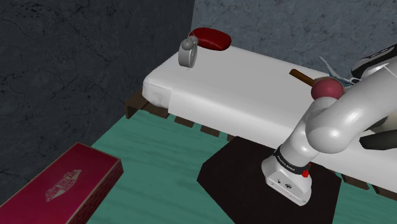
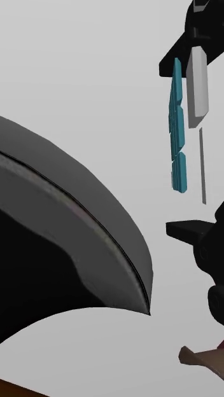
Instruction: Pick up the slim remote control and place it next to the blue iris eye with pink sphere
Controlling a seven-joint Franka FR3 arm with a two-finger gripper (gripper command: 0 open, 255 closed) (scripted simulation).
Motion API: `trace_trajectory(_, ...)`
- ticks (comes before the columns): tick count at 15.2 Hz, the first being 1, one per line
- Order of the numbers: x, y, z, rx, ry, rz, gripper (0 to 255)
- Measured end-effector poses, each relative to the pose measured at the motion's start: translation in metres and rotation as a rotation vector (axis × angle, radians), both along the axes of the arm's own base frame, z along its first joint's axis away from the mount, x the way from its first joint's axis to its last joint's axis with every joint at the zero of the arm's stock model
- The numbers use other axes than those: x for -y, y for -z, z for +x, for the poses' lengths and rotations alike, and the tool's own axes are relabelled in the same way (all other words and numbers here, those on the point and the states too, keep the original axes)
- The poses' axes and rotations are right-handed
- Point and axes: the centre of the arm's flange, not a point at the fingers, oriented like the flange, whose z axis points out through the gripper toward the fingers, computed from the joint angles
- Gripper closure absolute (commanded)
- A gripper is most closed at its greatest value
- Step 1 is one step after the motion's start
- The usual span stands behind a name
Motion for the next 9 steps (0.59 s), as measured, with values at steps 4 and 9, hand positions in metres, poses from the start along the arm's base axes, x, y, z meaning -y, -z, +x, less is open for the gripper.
trace_trajectory(4,0.000,-0.017,0.000,-0.001,-0.001,0.000,0)
trace_trajectory(9,-0.001,-0.048,0.001,0.000,-0.002,0.000,0)
